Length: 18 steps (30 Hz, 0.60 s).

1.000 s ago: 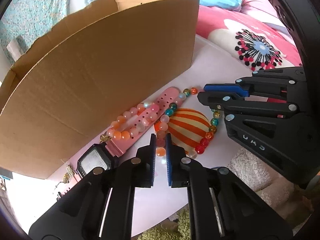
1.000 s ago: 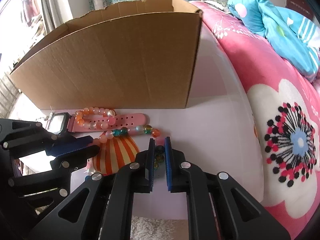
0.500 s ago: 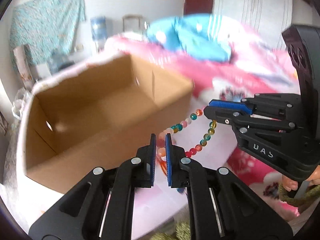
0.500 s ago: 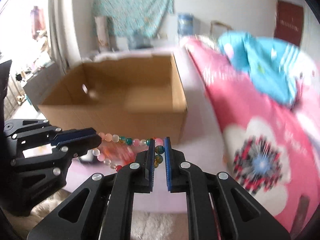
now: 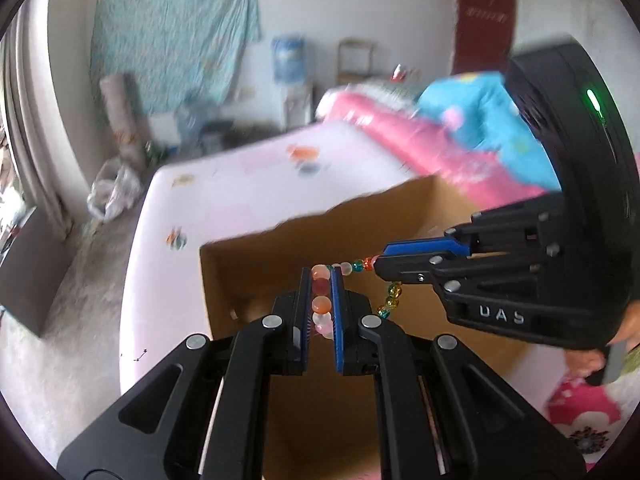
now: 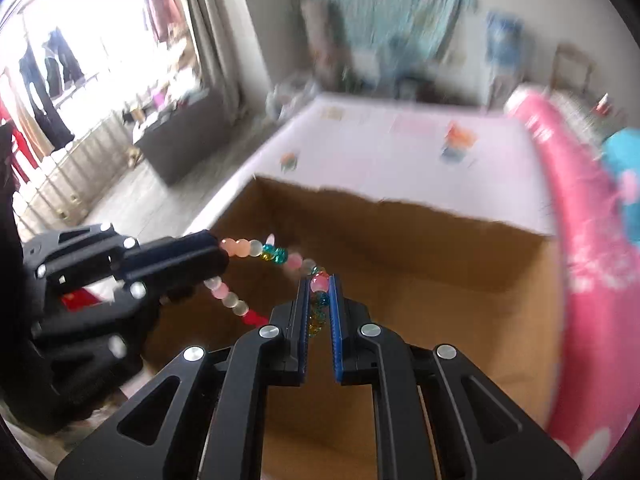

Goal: Organize jewelry
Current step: 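Carry the bead bracelet into the cardboard box and open the left gripper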

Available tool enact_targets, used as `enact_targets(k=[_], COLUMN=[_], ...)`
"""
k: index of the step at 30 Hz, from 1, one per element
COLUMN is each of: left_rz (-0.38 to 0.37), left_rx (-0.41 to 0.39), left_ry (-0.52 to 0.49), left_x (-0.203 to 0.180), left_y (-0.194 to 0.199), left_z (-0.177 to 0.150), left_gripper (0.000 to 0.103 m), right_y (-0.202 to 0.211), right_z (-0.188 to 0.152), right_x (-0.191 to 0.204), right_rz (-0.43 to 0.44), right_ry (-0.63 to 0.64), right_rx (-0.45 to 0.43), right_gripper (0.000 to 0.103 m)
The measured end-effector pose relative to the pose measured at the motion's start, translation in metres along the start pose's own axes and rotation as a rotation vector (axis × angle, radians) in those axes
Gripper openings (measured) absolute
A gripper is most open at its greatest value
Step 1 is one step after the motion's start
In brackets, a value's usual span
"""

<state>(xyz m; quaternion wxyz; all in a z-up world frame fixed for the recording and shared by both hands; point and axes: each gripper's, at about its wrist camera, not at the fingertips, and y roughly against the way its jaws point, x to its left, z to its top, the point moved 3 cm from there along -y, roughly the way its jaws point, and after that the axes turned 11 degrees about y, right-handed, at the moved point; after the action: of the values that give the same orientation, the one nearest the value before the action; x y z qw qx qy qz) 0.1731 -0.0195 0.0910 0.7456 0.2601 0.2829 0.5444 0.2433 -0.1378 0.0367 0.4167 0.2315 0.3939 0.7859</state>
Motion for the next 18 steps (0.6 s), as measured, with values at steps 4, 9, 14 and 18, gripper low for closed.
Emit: enact_targets(k=[4,9,14,18], left_rz=[0.053,0.087,0.073,0.065], left_rx=[0.137,0.208,0.169,0.108], left_ry=[0.036,0.075,0.083,0.074], left_x=[0.024,0.038,0.038,0.035], left_y=[-0.044,-0.056,-0.044,-0.024], left_z=[-0.003,-0.001,0.000,-0.001], left_gripper=[0.008,0.009,0.009,0.016], right_y=[-0.067,-0.110,-0.119,-0.100], right_z=[0.013,0.014,0.017,0.019], right_x=[-0.016,-0.035,-0.046,-0.058], right_rz=[0.097,0.167,0.187,0.188], right_ry=[-0.061,-0.126,-0.175,-0.229], right_rx=[0.187,0.300,0.269,0.187], right_gripper=[0.010,0.010,0.012,0.016])
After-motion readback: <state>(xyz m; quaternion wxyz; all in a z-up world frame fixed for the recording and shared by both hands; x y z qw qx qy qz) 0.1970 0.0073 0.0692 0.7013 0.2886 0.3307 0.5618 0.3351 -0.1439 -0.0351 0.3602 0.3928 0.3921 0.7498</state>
